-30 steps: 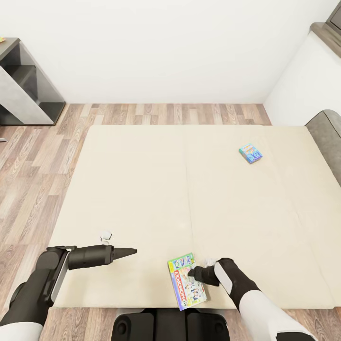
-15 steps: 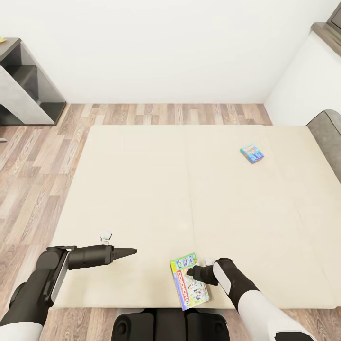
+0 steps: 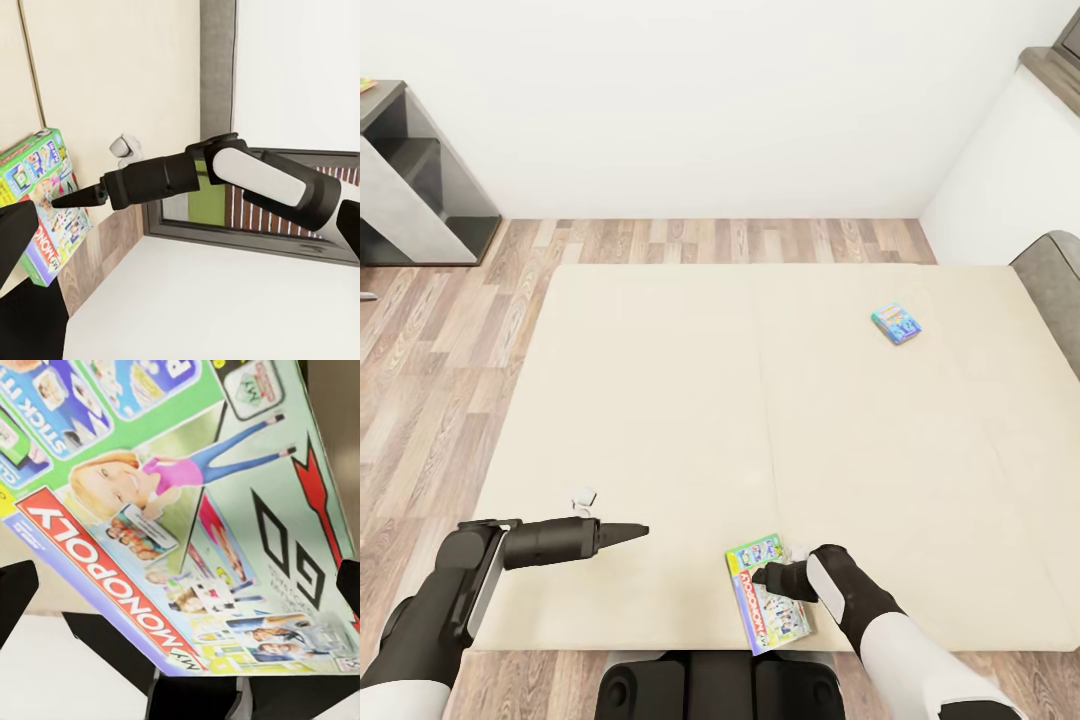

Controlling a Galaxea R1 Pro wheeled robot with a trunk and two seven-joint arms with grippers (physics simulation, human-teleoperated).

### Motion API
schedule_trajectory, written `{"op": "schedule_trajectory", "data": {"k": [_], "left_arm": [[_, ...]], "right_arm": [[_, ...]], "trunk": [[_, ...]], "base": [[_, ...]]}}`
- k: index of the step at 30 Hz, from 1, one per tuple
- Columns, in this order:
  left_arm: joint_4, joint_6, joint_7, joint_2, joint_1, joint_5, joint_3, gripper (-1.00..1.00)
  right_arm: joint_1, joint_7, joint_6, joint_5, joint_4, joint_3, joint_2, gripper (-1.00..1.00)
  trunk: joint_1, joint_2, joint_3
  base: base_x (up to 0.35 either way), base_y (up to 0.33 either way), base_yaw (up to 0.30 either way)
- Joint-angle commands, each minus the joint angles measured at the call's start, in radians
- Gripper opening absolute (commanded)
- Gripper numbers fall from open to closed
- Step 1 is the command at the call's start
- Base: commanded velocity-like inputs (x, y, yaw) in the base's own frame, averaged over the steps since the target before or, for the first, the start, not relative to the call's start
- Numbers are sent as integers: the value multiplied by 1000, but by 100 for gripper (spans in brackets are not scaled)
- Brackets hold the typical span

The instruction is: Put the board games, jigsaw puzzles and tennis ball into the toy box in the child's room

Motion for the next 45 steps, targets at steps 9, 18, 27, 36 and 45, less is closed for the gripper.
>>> {"op": "schedule_trajectory", "data": {"k": [9,18,27,36,45], "left_arm": [[0,11,-5,0,0,-2,0,100],[0,11,-5,0,0,-2,0,100],[0,11,-5,0,0,-2,2,100],[0,11,-5,0,0,-2,2,100],[0,9,-8,2,0,-2,3,100]], "right_arm": [[0,-1,4,-1,-1,9,-3,100],[0,-8,4,0,-1,10,-14,100],[0,-12,-20,0,-1,11,-15,100],[1,-1,-48,-2,-7,11,-19,100],[1,2,-50,-3,-9,10,-19,100]], "trunk": [[1,-1,-1],[1,-1,-1],[1,-1,-1],[1,-1,-1],[1,-1,-2]], "base": [[0,8,0],[0,0,0],[0,0,0],[0,0,0],[0,0,0]]}}
